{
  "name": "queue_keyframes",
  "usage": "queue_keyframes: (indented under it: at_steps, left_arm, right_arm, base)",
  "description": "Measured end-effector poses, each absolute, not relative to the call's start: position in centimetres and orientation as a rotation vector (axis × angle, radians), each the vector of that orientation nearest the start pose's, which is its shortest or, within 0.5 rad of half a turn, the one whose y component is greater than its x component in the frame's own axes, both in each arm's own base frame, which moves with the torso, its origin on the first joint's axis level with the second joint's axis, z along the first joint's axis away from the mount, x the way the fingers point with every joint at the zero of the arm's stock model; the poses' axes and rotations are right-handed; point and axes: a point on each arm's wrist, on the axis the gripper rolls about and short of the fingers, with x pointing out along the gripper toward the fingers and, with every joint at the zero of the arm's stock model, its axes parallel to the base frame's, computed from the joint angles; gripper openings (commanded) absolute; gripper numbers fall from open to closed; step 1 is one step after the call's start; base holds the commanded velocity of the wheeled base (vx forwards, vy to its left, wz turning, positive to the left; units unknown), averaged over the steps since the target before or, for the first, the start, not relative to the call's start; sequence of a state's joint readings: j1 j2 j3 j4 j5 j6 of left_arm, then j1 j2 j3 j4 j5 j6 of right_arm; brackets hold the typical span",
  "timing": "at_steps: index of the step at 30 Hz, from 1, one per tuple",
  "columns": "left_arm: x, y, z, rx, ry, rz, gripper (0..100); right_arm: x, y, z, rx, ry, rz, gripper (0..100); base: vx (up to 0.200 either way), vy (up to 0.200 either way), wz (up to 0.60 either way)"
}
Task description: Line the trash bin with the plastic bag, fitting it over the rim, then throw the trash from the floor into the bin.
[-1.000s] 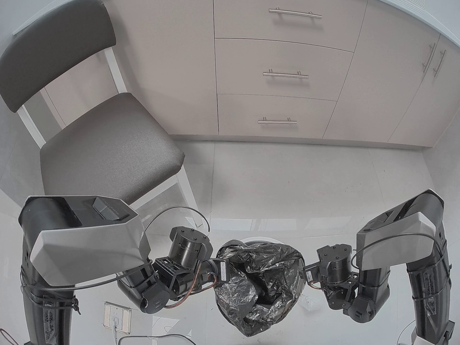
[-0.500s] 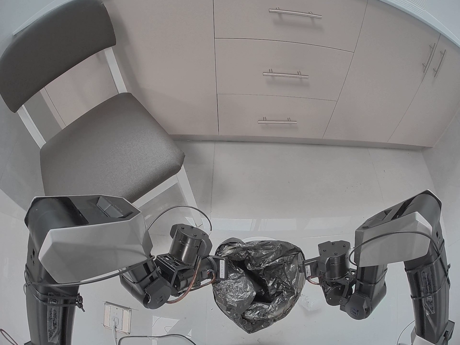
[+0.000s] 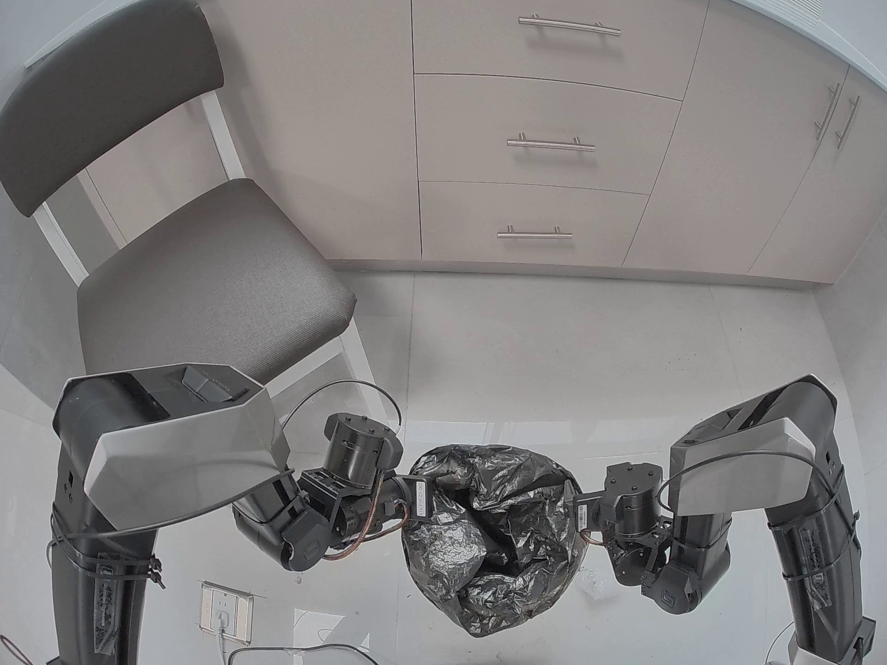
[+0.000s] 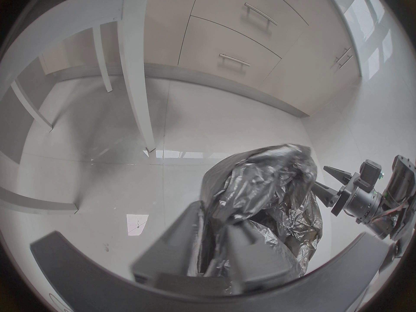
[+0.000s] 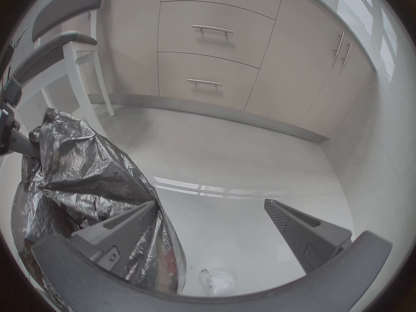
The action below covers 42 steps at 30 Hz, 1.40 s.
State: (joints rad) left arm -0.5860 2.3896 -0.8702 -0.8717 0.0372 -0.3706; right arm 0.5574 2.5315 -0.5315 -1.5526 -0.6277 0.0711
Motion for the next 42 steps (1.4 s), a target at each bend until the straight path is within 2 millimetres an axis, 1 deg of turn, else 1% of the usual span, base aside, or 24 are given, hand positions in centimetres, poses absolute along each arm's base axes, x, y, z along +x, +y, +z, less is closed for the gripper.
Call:
queue_keyframes:
  at_steps: [7,18,27,35,42]
  left_arm:
    - [32.6,-21.5,-2.6,-0.154,0.694,-0.407,100]
    - [33.1,-21.6,-3.1,-0.155,0.695,-0.397,100]
    - [35.2,-20.4,-3.4,-0.169,0.702,-0.345,100]
    - [36.0,-20.3,-4.0,-0.167,0.715,-0.329,100]
    - [37.0,-19.9,-4.7,-0.124,0.735,-0.318,100]
  right_arm:
    - [29.2,16.3,-6.2,-0.157,0.358,-0.093,100]
    - [30.0,16.1,-6.0,-0.116,0.338,-0.116,100]
    - [31.1,15.8,-5.8,-0.083,0.313,-0.138,100]
    - [31.5,15.7,-6.4,-0.082,0.313,-0.146,100]
    - [31.8,15.7,-6.9,-0.081,0.315,-0.151,100]
  base:
    - [0.0,0.0,0.0]
    - [0.0,0.0,0.0]
    - [0.0,0.0,0.0]
    - [0.0,0.0,0.0]
    - [0.0,0.0,0.0]
